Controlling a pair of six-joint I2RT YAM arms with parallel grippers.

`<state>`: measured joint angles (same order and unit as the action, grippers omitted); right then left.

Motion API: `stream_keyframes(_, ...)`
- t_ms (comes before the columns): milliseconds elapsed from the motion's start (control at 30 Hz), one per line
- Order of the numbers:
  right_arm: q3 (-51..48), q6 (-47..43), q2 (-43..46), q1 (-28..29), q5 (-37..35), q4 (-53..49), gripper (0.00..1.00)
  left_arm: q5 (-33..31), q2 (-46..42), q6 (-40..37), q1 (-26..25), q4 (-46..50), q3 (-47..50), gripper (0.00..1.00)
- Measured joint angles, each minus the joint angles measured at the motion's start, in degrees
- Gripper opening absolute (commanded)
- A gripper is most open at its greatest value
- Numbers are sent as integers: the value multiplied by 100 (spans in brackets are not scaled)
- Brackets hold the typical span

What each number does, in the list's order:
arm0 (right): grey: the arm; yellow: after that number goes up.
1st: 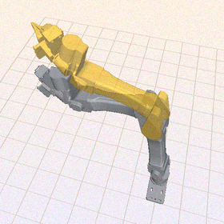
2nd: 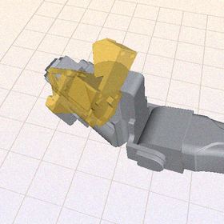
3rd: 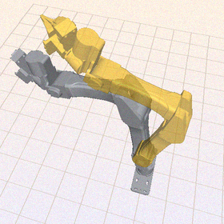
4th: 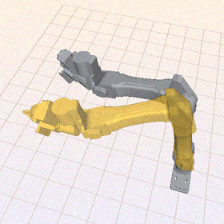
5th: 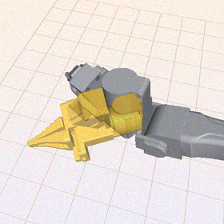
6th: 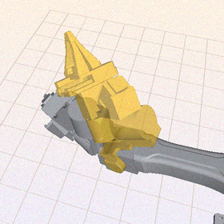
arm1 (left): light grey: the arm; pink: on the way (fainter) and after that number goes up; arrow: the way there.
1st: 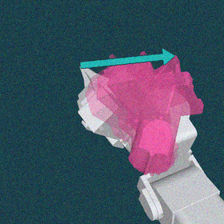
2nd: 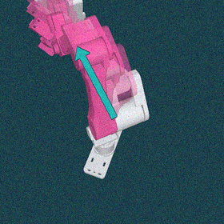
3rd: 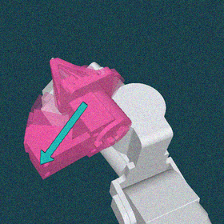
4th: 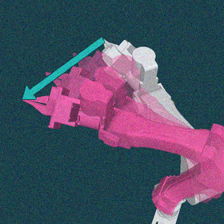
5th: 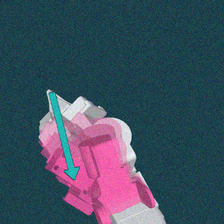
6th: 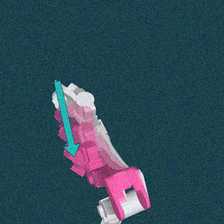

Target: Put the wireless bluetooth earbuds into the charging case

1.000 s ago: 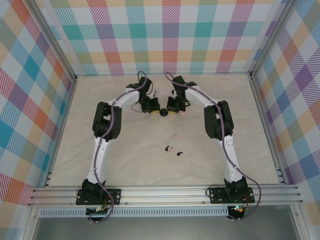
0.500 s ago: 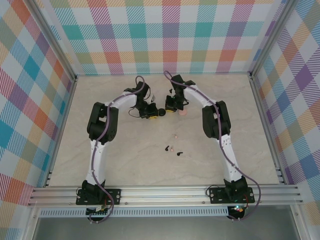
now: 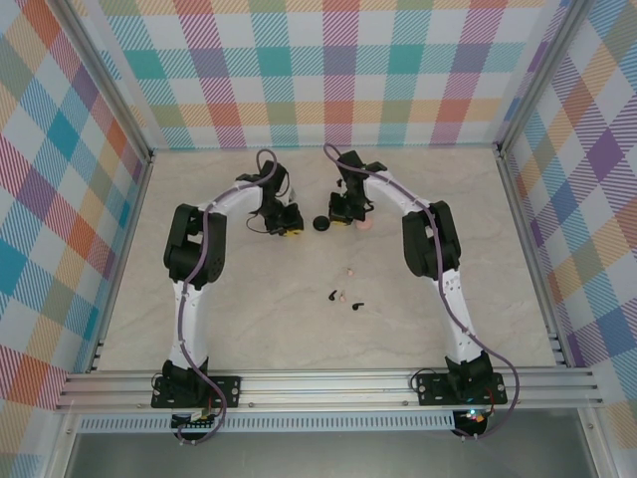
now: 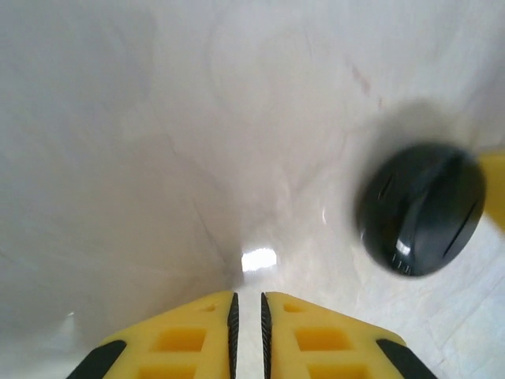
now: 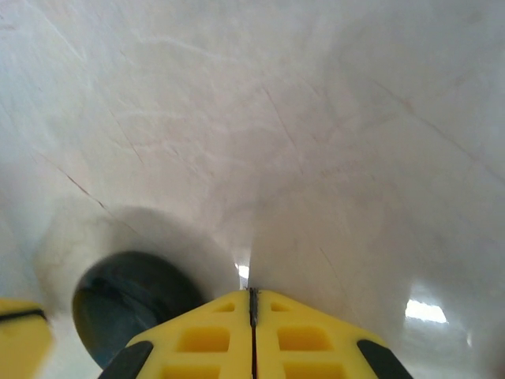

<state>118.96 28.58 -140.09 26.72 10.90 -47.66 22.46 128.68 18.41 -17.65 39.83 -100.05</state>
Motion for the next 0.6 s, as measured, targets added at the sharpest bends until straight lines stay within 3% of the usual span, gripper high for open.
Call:
stream_keyframes(300, -396, 24, 227, 44, -11, 146, 9, 87, 872, 22, 111, 81, -1458, 23)
stream_keyframes(600, -404, 105, 232, 44, 72, 142, 9, 341, 1207, 20, -66, 219, -1891, 26)
